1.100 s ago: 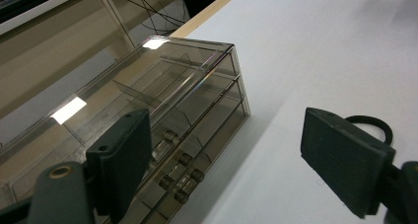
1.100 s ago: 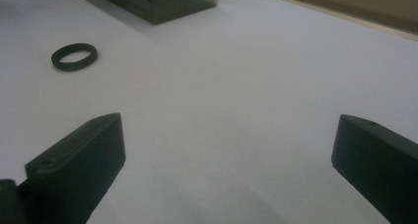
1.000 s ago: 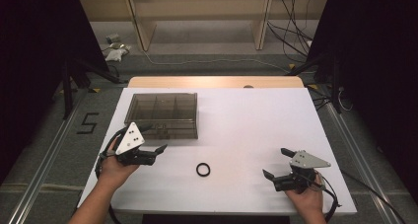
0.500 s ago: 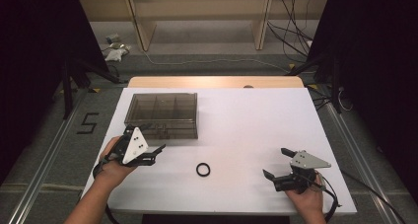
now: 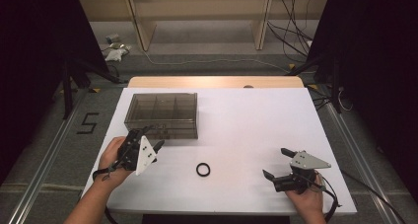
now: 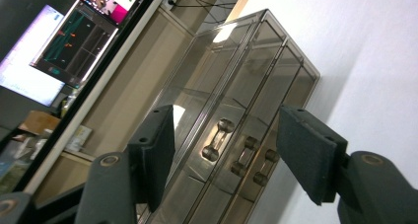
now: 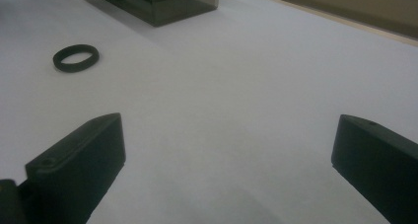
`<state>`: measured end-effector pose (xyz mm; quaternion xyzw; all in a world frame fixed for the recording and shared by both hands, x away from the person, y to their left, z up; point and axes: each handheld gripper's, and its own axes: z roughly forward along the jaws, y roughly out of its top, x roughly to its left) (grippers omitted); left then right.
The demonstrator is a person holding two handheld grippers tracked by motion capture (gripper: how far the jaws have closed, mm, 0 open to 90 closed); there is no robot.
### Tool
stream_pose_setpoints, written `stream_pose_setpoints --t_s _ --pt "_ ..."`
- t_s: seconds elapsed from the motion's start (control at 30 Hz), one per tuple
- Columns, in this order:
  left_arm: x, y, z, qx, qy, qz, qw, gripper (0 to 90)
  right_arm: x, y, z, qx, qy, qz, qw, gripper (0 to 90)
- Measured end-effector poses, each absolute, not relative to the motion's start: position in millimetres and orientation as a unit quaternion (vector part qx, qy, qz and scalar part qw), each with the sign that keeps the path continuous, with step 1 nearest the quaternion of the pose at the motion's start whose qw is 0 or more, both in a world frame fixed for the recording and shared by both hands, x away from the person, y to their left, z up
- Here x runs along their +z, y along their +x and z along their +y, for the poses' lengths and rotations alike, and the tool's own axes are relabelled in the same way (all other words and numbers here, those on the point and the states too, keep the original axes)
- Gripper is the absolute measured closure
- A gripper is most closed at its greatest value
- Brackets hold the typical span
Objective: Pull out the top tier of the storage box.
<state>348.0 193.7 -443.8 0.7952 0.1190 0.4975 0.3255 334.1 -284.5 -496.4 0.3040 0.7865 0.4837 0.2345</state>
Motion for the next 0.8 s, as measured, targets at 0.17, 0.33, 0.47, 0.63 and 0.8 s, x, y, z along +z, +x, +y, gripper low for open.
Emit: stream_pose_setpoints --t_s 0.17,0.33,0.47,0.63,0.8 --pt "-448 344 192 0.536 0.775 0.114 0.314 39.9 -496 334 -284 0.484 0.303 0.787 0.234 1.1" --pt "-455 343 189 0.566 0.767 0.102 0.285 35.5 -496 334 -284 0.483 0.303 0.788 0.234 1.1" --pt "-457 343 188 0.577 0.764 0.099 0.272 35.2 -496 334 -284 0.483 0.302 0.788 0.235 1.1" --pt "-461 343 186 0.59 0.762 0.089 0.251 35.9 -496 334 -284 0.482 0.303 0.788 0.234 1.1" --pt "-464 342 185 0.601 0.761 0.079 0.231 35.0 -496 334 -284 0.482 0.303 0.788 0.234 1.1"
